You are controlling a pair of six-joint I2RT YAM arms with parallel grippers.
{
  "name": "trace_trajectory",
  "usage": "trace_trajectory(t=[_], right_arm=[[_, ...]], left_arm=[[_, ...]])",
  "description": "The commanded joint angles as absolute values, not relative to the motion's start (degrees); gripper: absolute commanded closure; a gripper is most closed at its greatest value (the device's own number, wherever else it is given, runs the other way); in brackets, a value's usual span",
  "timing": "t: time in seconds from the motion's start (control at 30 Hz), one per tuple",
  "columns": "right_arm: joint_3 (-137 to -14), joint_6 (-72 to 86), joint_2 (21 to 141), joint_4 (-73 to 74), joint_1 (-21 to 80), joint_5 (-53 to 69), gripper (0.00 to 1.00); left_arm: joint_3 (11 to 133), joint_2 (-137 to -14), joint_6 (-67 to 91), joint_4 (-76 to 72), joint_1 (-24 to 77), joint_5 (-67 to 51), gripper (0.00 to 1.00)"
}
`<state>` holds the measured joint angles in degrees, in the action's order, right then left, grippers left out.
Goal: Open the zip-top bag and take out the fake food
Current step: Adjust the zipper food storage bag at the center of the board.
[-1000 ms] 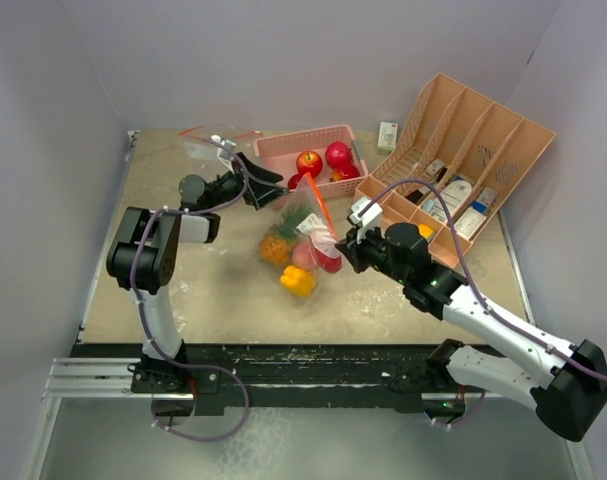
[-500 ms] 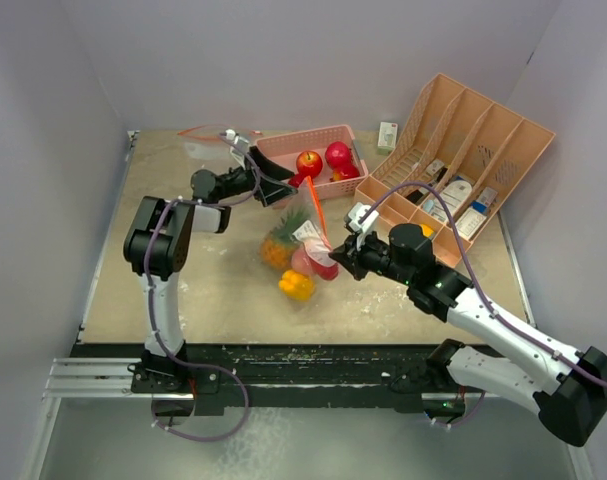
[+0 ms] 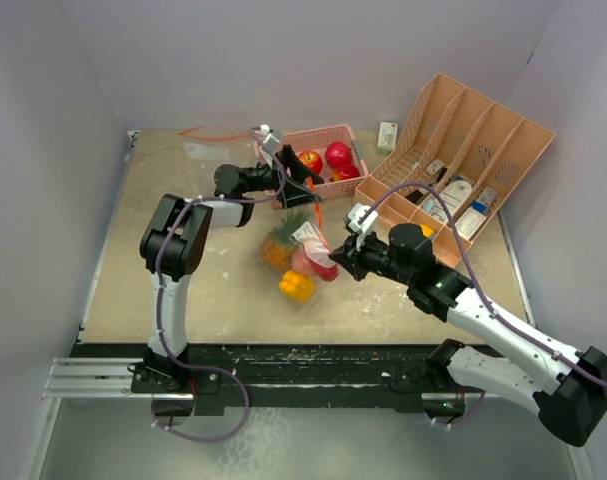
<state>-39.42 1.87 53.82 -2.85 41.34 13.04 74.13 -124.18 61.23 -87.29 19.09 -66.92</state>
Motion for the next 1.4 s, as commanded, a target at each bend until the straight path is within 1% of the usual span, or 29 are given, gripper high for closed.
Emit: trace_trajectory(t=[0.0, 0.1, 0.17, 0.27, 0.67, 0.7, 0.77, 0.83, 0.93, 1.0, 1.07, 1.13, 1.17, 1.23, 1.3, 1.37], right_arm=[[-41.58, 1.01, 53.34, -4.08, 41.42, 10.44, 1.0], [-41.52, 1.4, 53.2, -4.16, 41.48, 8.26, 1.0], [-41.14, 2.62, 52.6, -5.1, 41.48, 7.94, 1.0], [-40.06, 4.22, 51.43, -6.53, 41.44, 4.77, 1.0], [-39.74, 6.38, 49.47, -4.94, 41.48, -6.32, 1.0], [-39.66, 6.6, 49.48, -4.86, 41.48, -7.01, 0.99], [-39.64, 6.88, 49.65, -4.79, 41.44, -7.91, 0.9], [-39.64, 7.3, 49.83, -5.02, 41.47, -8.23, 0.78], [-39.65, 8.25, 49.71, -5.97, 41.48, -8.24, 0.51], [-39.22, 9.45, 48.47, -7.26, 41.48, -7.28, 0.37], [-37.9, 10.77, 45.85, -9.71, 41.36, -6.57, 0.26], [-35.93, 11.87, 42.62, -12.65, 41.11, -6.54, 0.17], [-35.26, 12.4, 41.04, -13.6, 40.79, -6.31, 0.15], [-34.81, 13.13, 40.34, -14.26, 40.01, -4.45, 0.19], [-35.27, 13.87, 41.02, -14.12, 39.51, -2.62, 0.23], [-35.75, 14.69, 42.03, -14.02, 38.91, -0.72, 0.32]], left_arm=[[75.53, -122.96, 63.72, -94.47, 20.63, -72.37, 0.23], [73.54, -121.7, 64.22, -94.48, 20.47, -74.26, 0.57], [71.81, -120.76, 64.16, -94.44, 20.23, -74.63, 0.77], [69.22, -119.37, 63.88, -94.48, 19.49, -73.96, 1.0], [64.67, -113.04, 65.14, -94.48, 15.32, -68.28, 1.0], [64.22, -112.24, 65.29, -94.45, 15.25, -68.01, 1.0], [63.18, -110.2, 65.36, -94.47, 15.19, -67.81, 1.0], [61.7, -108.2, 65.0, -94.48, 15.08, -67.28, 1.0], [59.75, -106.21, 64.81, -94.48, 14.95, -67.02, 1.0], [58.56, -105.33, 64.78, -94.45, 14.66, -66.74, 1.0], [57.44, -104.55, 64.94, -94.48, 14.25, -66.42, 1.0], [56.36, -103.73, 64.98, -94.48, 13.94, -65.97, 1.0], [55.89, -103.32, 64.94, -94.48, 13.82, -65.76, 1.0], [55.15, -102.82, 64.9, -94.48, 13.72, -64.77, 1.0], [54.64, -102.47, 64.95, -94.48, 13.46, -63.62, 1.0], [54.05, -102.08, 65.02, -94.47, 13.29, -62.41, 1.0]])
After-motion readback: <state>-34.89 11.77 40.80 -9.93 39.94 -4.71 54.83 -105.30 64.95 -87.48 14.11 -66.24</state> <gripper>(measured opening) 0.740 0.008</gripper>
